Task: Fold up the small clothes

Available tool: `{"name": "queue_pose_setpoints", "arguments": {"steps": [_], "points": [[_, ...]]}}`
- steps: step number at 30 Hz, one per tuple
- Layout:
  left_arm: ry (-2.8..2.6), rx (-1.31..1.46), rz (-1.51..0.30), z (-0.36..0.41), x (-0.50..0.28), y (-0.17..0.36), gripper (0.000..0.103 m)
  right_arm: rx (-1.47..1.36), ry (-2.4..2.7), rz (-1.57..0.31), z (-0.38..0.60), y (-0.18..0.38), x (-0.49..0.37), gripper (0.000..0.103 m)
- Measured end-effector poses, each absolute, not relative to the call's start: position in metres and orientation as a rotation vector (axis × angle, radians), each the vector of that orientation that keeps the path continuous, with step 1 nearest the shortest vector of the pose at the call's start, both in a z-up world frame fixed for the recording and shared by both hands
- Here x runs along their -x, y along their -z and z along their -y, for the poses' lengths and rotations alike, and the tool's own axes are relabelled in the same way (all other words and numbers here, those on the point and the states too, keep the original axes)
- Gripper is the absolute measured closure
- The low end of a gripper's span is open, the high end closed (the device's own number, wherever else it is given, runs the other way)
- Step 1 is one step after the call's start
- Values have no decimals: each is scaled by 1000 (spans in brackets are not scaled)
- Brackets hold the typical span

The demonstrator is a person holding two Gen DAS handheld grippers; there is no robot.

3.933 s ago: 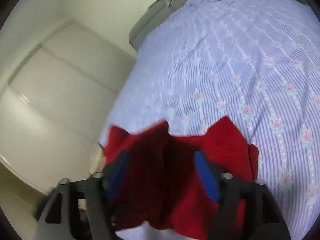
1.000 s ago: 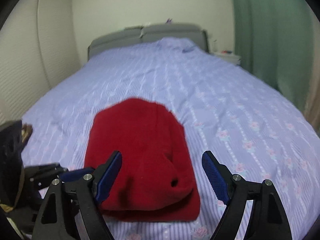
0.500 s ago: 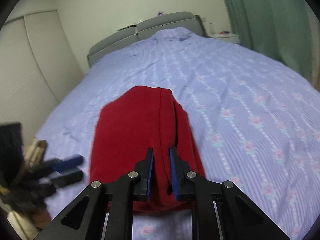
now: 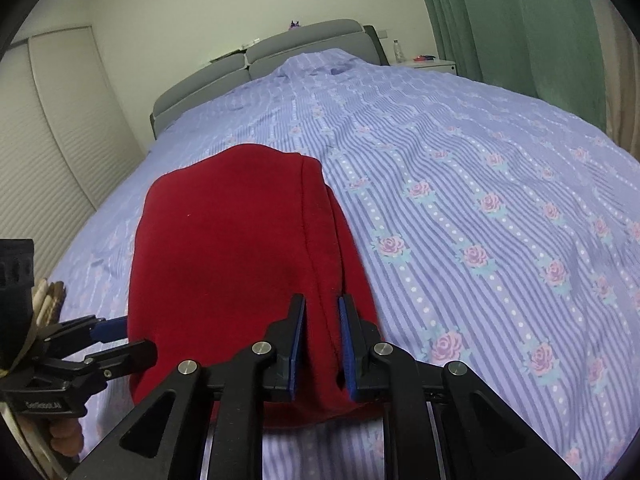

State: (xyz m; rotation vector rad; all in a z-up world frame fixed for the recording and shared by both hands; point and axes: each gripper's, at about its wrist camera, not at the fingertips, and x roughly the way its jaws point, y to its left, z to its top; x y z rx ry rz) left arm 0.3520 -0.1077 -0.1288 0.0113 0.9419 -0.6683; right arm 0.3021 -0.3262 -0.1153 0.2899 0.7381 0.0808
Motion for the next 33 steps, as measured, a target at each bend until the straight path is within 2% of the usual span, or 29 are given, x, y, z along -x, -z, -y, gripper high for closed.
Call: {"name": "queue_pose_setpoints", "arguments": {"steps": [1, 4, 5, 6, 11, 14, 17, 19, 28, 29, 31, 33], "points": [[664, -14, -943, 107, -353, 129, 33, -302, -77, -732, 328, 117, -302, 82], [650, -39, -936, 108, -351, 127, 29, -339, -66, -715, 333, 118, -299, 61], [644, -47, -929, 108, -350, 126, 28, -348, -39, -711, 335, 117, -295, 41], [648, -50, -927, 109, -350, 126, 28, -356, 2, -714, 336, 118, -293, 26], [645, -59, -931, 108, -353, 126, 26, -606, 64, -714, 347, 133, -261, 24], [643, -86, -939, 110, -354, 123, 26, -805, 10, -664, 344, 149, -242, 6], [645, -132, -932, 115, -352, 121, 26, -855, -37, -689, 333, 164, -244, 5], [646, -156, -926, 117, -353, 120, 26, -844, -52, -674, 326, 166, -251, 1], [694, -100, -972, 108, -366, 129, 22, -960, -1, -670, 329, 174, -285, 0], [694, -63, -988, 104, -369, 131, 20, -973, 12, -670, 331, 173, -287, 3], [704, -11, -1002, 98, -372, 134, 20, -1008, 51, -658, 337, 171, -286, 17], [701, 56, -1017, 93, -375, 137, 14, -1017, 65, -651, 340, 168, -286, 26]]}}
